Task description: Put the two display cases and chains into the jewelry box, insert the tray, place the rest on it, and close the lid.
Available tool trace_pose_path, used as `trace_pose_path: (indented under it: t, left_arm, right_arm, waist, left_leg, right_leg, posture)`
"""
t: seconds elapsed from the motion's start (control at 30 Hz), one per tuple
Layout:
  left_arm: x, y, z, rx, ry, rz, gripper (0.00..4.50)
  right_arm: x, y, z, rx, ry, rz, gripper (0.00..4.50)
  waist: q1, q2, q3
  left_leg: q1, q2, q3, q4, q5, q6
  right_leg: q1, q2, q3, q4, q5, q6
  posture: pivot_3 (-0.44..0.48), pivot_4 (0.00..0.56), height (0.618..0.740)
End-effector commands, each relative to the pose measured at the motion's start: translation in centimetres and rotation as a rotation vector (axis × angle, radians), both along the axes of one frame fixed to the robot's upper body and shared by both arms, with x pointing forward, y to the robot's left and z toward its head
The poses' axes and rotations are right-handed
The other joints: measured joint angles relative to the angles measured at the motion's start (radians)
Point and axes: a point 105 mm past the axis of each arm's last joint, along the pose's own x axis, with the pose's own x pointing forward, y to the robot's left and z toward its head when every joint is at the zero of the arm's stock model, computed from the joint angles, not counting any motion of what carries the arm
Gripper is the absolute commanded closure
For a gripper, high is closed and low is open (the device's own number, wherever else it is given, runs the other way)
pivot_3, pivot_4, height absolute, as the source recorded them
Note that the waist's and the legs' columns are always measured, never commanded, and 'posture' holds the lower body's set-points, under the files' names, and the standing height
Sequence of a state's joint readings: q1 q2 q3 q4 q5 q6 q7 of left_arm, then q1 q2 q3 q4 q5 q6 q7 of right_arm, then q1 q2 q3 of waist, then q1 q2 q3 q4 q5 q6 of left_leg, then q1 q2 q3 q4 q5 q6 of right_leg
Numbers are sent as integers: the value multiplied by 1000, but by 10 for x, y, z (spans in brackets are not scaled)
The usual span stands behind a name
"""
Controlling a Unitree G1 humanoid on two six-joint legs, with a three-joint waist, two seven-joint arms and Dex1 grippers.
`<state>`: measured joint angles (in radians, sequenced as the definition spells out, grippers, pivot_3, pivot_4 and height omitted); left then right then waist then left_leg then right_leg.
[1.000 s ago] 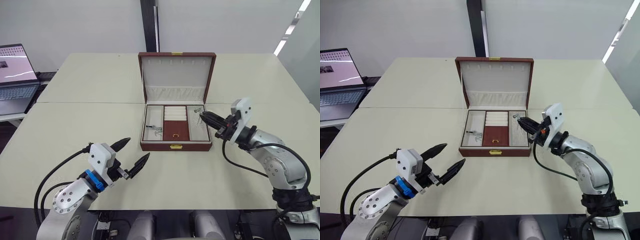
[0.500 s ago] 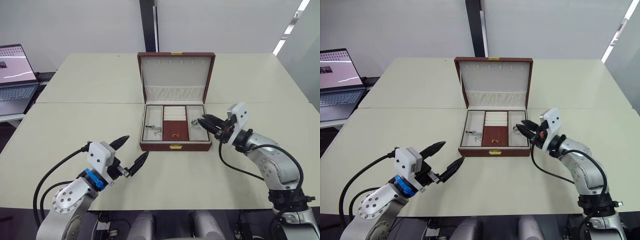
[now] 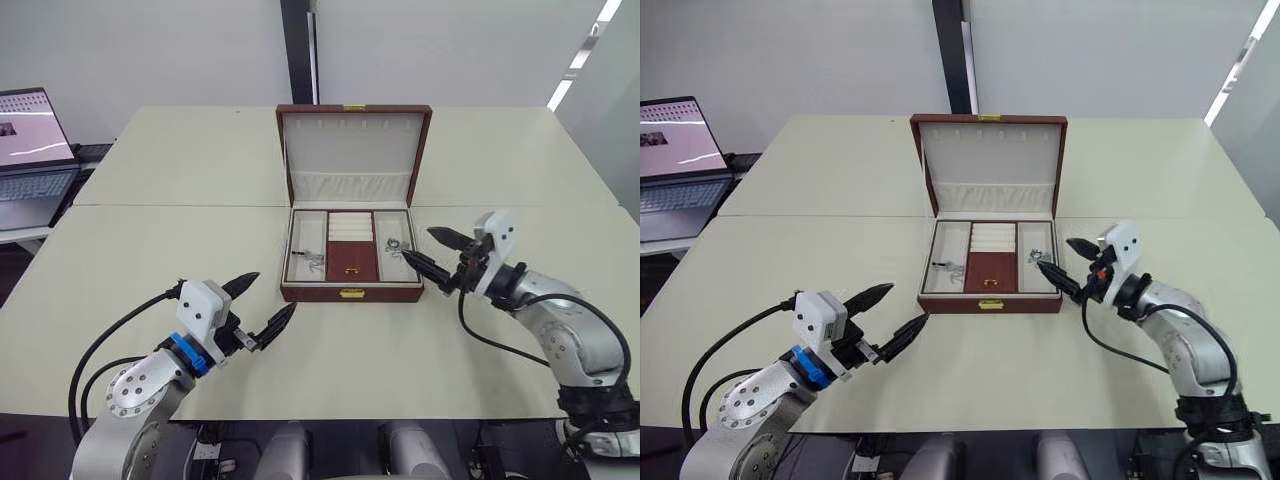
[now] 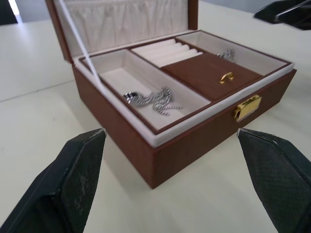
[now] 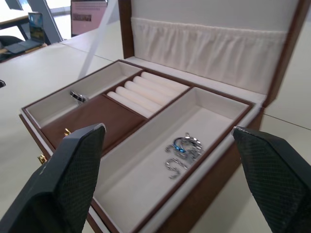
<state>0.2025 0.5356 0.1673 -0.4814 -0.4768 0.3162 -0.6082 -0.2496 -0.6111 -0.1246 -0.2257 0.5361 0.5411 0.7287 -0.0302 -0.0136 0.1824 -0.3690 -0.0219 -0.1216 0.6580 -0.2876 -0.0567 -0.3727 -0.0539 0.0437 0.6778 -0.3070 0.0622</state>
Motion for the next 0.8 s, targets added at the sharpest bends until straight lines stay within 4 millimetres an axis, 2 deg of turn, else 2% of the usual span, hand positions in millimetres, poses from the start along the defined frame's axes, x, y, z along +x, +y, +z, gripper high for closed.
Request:
trace_pose_path:
  t: [0.03, 0.1, 0.23, 0.4, 0.47, 0.63, 0.73, 0.8]
  left_arm:
    - [11, 31, 9, 9, -10, 53, 0]
    - [18, 51, 8, 25, -6, 98, 0]
    - [30, 84, 7, 44, -12, 181, 0]
    - [42, 103, 7, 48, -30, 257, 0]
    - [48, 105, 6, 56, -37, 279, 0]
    - [77, 86, -8, 60, 11, 300, 0]
    - [88, 74, -11, 33, 19, 294, 0]
    - [92, 68, -10, 18, 16, 282, 0]
  right_arm:
    - [-3, -25, 2, -73, -25, 3, 39]
    - [0, -36, -3, -95, -15, -13, 39]
    - [8, -46, -8, -121, -22, -37, 39]
    - [17, -49, -12, -129, -31, -54, 39]
    - [21, -49, -14, -130, -34, -66, 39]
    - [37, -32, -34, -139, -17, -84, 39]
    - [45, -21, -34, -122, -31, -76, 564]
    - [48, -16, -32, -115, -41, -67, 1189]
  waist:
    - [0, 0, 0]
    - [0, 0, 0]
    - [-5, 0, 0]
    - [-2, 0, 1]
    - [-2, 0, 1]
    - [-2, 0, 1]
    - [-2, 0, 1]
    - [-3, 0, 1]
  left_leg:
    - [0, 0, 0, 0, 0, 0]
    - [0, 0, 0, 0, 0, 0]
    - [1, 0, 1, -1, 0, 0]
    - [0, 0, 0, -1, 0, 0]
    - [0, 0, 0, -1, 0, 0]
    - [0, 0, 0, -1, 0, 0]
    - [-1, 0, -1, -1, 0, 0]
    - [-4, 0, -2, 0, 0, -1]
  right_leg:
    - [0, 0, 0, 0, 0, 0]
    - [0, 0, 0, 0, 0, 0]
    - [0, 0, 1, 0, 0, 0]
    - [-1, 0, 0, 0, 0, 0]
    - [-1, 0, 0, 0, 0, 0]
    - [0, -1, 0, 0, 0, 0]
    - [-2, -1, 0, 0, 0, 0]
    - [-5, -1, 0, 1, 0, 0]
  posture:
    - [0, 150, 740]
    - [0, 150, 740]
    - [0, 150, 740]
    - [0, 150, 740]
    - [0, 150, 740]
    - [0, 150, 740]
    - [0, 150, 740]
    - [0, 150, 740]
